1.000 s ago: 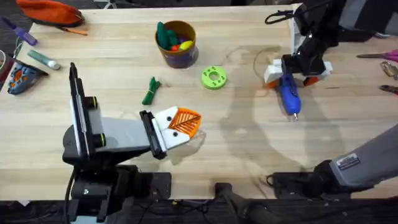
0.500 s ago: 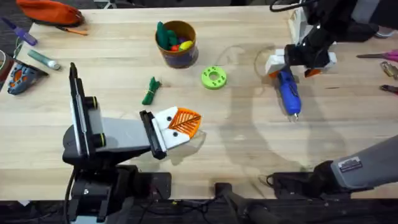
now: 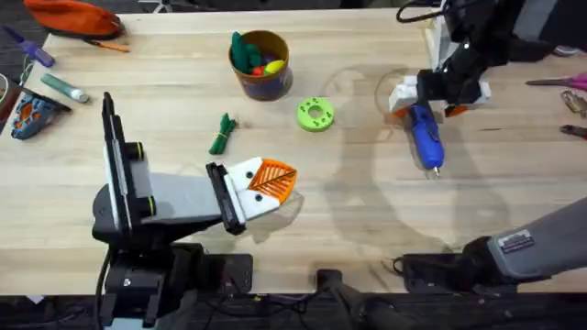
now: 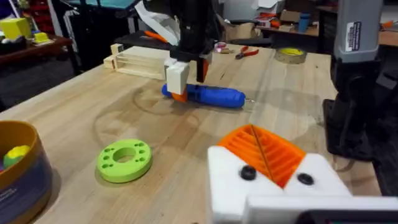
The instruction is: Pick up the gripper from the table and insert it into the empty holder that is missing its gripper. Then pick up a screw, insert it into the mounting hole, and use the screwdriver to tighten it. Finally, clean up the table by picking up the vegetable and placing it into the bucket.
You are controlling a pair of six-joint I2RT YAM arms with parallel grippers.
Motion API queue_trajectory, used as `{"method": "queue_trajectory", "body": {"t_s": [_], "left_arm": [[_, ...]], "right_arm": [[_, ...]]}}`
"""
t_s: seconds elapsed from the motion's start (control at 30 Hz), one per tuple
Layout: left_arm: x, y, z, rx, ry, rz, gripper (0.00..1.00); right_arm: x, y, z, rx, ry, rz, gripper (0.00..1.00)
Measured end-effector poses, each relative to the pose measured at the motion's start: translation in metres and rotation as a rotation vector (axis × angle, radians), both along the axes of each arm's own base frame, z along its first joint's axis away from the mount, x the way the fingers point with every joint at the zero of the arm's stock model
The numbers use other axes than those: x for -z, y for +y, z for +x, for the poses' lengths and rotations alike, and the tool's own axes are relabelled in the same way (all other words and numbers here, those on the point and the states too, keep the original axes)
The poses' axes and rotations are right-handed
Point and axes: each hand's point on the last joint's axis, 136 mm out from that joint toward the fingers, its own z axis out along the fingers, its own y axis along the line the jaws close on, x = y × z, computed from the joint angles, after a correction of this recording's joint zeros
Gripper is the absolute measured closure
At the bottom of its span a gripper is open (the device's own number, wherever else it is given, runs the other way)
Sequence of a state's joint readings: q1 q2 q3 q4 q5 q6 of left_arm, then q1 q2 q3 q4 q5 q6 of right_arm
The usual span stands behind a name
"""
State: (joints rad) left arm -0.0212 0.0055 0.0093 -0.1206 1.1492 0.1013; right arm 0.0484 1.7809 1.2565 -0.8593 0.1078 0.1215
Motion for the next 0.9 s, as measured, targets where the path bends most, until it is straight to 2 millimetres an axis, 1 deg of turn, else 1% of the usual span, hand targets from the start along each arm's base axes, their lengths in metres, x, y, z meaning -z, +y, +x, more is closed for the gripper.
{"method": "queue_trajectory", "body": {"t_s": [0.33,0.57,0.9], "left_arm": [[0.0,0.0,0.0,0.0,0.0,0.0,0.985],[0.0,0.0,0.0,0.0,0.0,0.0,0.985],[0.0,0.0,0.0,0.0,0.0,0.0,0.985]], "right_arm": [[0.006,-0.001,-0.003,-0.008,0.005,-0.001,0.009],[0.018,-0.003,-0.008,-0.009,0.042,-0.003,0.009],[0.019,-0.003,-0.007,-0.01,0.042,-0.002,0.018]]}}
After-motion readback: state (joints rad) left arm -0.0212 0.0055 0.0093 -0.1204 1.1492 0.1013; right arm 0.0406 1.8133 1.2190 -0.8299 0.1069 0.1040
